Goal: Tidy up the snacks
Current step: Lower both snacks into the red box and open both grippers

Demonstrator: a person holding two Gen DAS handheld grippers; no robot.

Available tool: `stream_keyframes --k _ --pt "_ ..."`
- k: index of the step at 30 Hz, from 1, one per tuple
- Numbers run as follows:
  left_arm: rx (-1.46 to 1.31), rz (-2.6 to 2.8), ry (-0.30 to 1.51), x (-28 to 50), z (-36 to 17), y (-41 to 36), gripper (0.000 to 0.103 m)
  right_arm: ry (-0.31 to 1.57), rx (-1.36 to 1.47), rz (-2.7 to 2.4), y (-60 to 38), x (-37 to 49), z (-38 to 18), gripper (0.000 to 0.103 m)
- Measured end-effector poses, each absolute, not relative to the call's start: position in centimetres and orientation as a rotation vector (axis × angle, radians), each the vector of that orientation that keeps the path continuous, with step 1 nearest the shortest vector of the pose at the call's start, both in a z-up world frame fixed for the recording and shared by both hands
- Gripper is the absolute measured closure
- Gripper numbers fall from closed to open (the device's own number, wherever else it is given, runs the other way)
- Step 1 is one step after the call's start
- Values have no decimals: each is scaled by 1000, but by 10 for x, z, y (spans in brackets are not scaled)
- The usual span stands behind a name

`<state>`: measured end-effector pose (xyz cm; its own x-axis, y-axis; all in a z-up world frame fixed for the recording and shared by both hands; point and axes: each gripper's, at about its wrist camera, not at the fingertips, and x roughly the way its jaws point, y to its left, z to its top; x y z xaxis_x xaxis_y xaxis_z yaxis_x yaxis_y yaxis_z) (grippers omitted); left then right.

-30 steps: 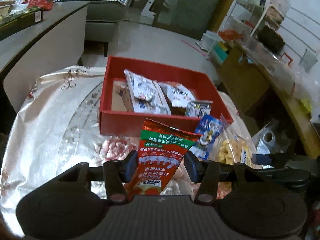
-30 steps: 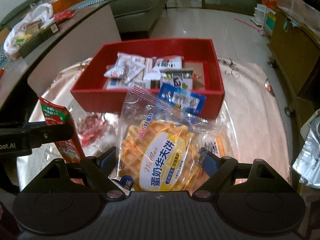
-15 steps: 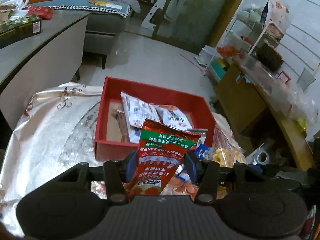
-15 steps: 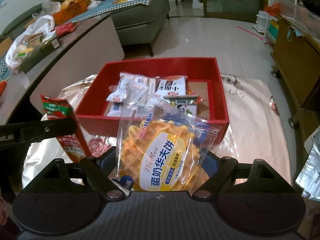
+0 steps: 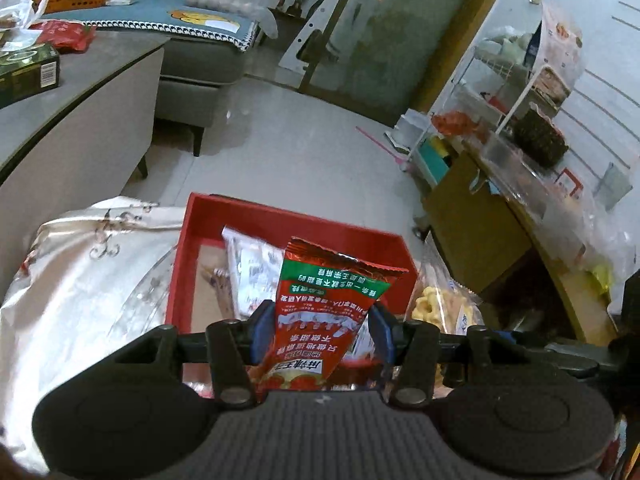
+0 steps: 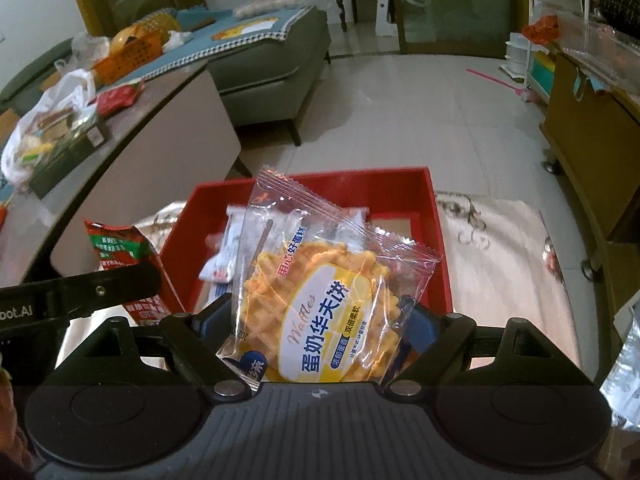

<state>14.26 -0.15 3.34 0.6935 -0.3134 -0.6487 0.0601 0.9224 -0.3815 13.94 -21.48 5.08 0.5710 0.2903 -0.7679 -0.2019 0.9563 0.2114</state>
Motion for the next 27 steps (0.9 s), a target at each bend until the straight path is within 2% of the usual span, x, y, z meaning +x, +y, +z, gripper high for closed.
stream_keyframes --k 16,27 --pt "-330 -152 803 202 8 -11 60 947 108 272 -207 206 24 14" --pt "-284 -110 825 217 -6 -14 60 979 77 260 -200 221 8 14"
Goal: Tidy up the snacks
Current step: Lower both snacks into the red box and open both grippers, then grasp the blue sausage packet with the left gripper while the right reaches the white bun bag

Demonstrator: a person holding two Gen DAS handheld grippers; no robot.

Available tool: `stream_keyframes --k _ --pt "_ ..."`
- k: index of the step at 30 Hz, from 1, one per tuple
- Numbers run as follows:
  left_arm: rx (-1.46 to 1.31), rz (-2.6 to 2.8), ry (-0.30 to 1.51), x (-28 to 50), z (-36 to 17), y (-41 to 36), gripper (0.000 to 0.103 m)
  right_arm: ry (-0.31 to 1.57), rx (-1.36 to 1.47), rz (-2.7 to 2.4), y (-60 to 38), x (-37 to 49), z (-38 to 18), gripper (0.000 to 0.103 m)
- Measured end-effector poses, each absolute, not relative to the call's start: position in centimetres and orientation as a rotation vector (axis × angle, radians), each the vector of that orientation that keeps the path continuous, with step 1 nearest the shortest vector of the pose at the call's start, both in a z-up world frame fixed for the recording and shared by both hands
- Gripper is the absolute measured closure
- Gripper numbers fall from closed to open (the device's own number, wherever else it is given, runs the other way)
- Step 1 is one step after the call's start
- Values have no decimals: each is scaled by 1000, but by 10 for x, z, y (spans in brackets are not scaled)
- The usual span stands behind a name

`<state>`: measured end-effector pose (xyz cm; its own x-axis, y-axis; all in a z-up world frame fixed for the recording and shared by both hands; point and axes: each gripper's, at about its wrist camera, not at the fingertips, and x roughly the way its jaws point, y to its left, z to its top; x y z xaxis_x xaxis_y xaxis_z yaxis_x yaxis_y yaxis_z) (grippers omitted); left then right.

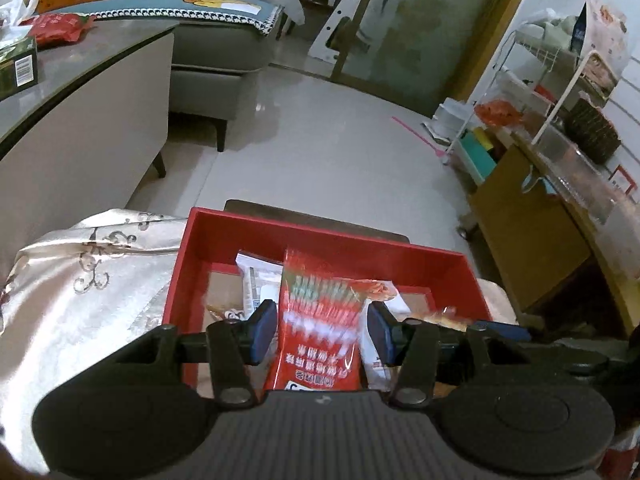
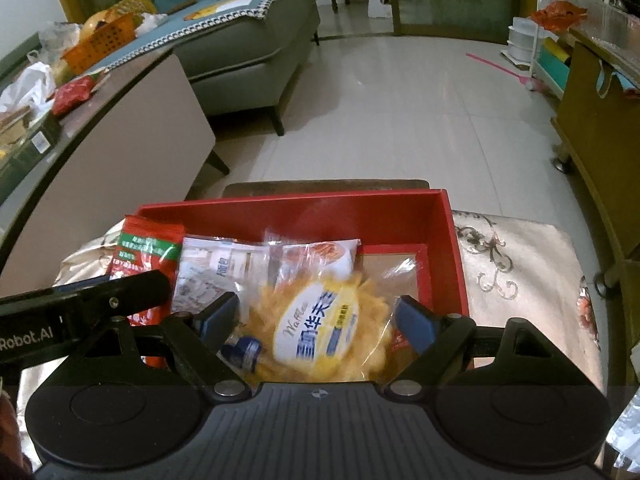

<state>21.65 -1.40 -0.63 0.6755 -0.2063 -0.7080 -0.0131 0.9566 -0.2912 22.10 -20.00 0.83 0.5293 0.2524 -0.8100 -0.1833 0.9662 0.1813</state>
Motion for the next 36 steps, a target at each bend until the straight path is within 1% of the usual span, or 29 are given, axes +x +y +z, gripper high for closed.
stream_keyframes --k 12,17,23,25,28,33,36 --pt "-224 -80 784 212 2 -16 58 975 75 243 -203 221 10 12" --pt "-199 -86 769 207 8 -21 54 971 74 241 -207 217 14 10" --pt "-164 -104 750 198 14 -29 52 955 77 236 -212 209 22 8" --pt "-157 -114 749 194 16 -31 49 950 86 236 -215 206 26 8" --pt "-142 -144 753 181 17 -36 47 938 100 231 -223 197 34 8" --pt "-87 -222 773 161 18 -52 47 935 107 205 -249 174 40 3" --pt "-93 -287 795 148 16 -63 45 944 110 175 -269 159 40 3"
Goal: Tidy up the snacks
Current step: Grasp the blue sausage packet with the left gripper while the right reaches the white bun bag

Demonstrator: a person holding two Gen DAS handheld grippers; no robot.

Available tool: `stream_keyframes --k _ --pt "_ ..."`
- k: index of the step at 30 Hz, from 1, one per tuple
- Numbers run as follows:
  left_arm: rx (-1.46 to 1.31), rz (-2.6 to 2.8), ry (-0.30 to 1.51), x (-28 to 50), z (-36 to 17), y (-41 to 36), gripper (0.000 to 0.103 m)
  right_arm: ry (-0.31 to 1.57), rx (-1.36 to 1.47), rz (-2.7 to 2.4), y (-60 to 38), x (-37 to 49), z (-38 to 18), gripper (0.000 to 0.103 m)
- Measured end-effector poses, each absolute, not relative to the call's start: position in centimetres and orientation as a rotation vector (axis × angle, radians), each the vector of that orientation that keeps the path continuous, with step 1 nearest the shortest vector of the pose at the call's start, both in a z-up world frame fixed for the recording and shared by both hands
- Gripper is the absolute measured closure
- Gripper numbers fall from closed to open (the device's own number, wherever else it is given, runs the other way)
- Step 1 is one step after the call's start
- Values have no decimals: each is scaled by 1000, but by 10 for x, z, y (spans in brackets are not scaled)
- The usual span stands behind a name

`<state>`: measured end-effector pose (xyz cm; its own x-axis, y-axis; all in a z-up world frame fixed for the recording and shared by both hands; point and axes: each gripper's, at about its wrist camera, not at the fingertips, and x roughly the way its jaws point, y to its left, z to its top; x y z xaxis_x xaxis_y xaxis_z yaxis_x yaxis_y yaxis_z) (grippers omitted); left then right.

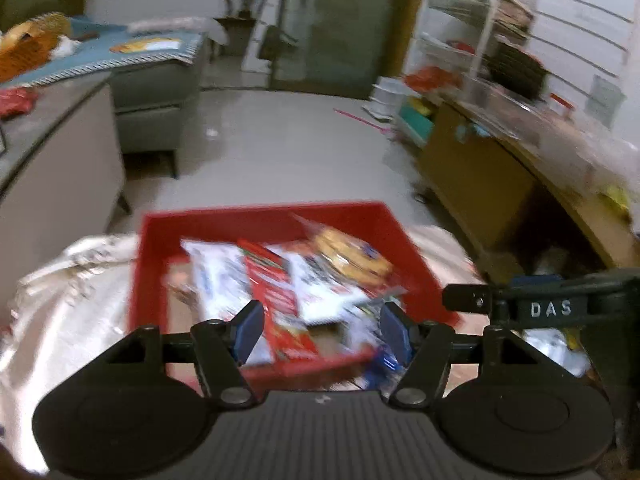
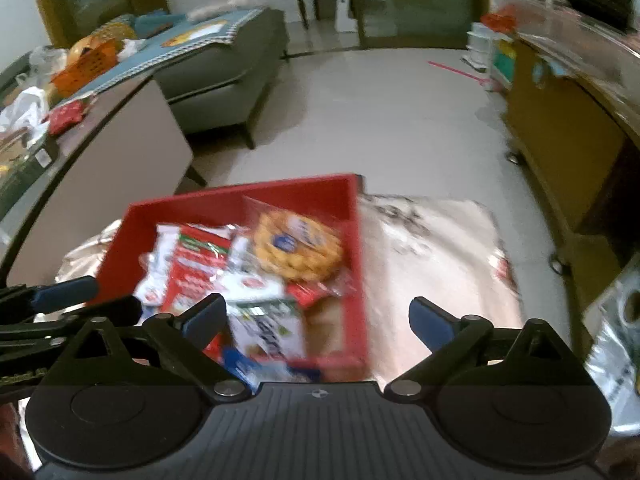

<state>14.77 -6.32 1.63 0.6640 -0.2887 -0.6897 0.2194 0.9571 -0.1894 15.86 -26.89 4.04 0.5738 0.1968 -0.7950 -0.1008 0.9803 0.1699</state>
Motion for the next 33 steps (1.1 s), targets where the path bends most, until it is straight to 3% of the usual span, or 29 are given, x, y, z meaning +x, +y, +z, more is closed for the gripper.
stream_keyframes --k 15,24,26,27,30,33 --pt "40 -269 929 133 -57 -123 45 1046 91 123 -328 100 13 0" --pt "16 -202 895 149 -74 -151 20 1073 85 165 -333 99 5 0" --pt "1 -172 895 151 -78 -155 20 1078 82 170 -333 100 3 0" --pt "-1 -162 900 152 -80 -156 21 1080 75 164 -333 101 2 0" --pt "22 -158 937 155 -87 -156 47 1095 85 160 -336 104 -3 0" --pt "52 -157 936 147 -87 -154 48 1106 88 145 -339 106 -6 0"
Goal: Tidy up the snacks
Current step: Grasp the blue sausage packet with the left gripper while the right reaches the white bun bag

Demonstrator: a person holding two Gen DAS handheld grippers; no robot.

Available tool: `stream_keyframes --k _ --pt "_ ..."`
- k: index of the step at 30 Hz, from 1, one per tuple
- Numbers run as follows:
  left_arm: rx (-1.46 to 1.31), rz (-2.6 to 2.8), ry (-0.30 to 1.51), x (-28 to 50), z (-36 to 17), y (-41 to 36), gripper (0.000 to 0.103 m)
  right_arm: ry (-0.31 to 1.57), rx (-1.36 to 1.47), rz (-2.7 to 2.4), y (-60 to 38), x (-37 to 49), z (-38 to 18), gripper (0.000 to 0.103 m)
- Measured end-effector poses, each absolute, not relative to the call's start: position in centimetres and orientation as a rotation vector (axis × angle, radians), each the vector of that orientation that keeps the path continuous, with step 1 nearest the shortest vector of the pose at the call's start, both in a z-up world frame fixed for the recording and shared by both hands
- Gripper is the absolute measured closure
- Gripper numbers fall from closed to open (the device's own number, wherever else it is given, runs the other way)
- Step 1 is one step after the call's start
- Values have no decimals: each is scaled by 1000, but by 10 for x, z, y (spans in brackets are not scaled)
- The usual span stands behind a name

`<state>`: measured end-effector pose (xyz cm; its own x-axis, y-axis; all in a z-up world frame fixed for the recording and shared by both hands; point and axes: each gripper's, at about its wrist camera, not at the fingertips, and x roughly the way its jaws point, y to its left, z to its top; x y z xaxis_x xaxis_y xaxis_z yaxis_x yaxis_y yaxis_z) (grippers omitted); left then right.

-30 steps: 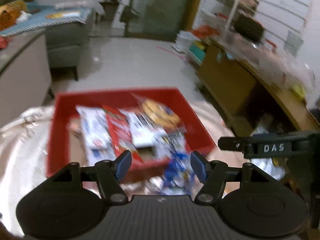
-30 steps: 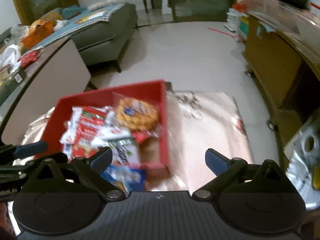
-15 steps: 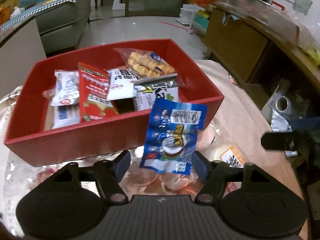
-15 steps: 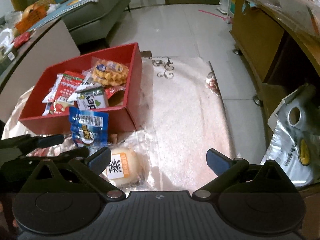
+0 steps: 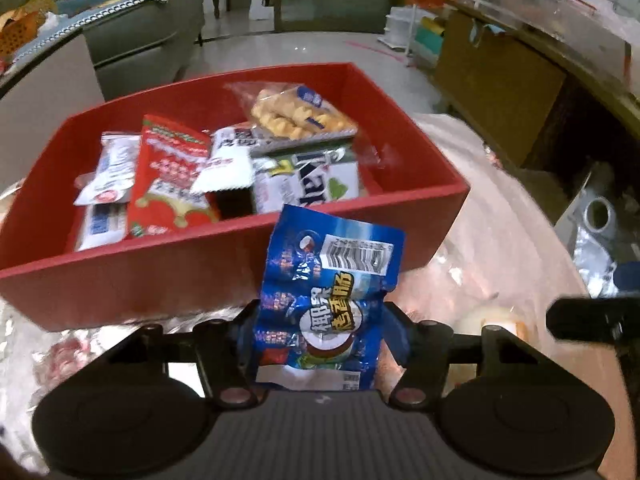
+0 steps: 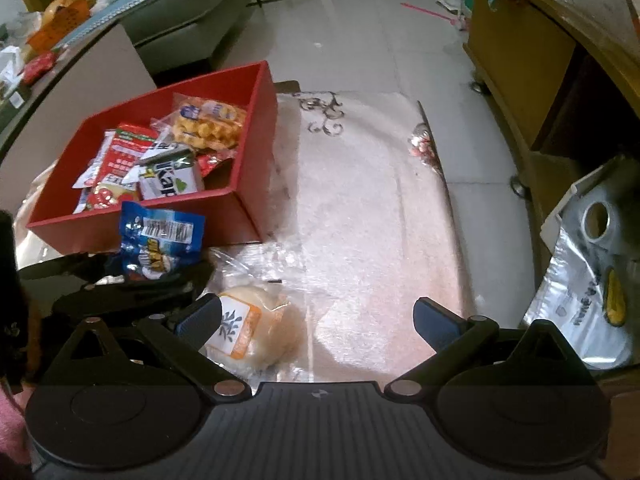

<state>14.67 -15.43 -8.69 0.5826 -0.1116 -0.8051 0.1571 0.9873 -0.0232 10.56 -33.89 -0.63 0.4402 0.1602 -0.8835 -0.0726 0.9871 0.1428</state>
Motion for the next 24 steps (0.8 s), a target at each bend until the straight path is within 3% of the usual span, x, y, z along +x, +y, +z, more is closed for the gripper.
stream_keyframes --k 13,24 --pt "-11 -142 1019 92 -67 -102 48 1187 123 192 -292 117 -27 0" --pt "33 -124 974 84 -55 -76 48 1260 -46 169 -251 114 -62 0"
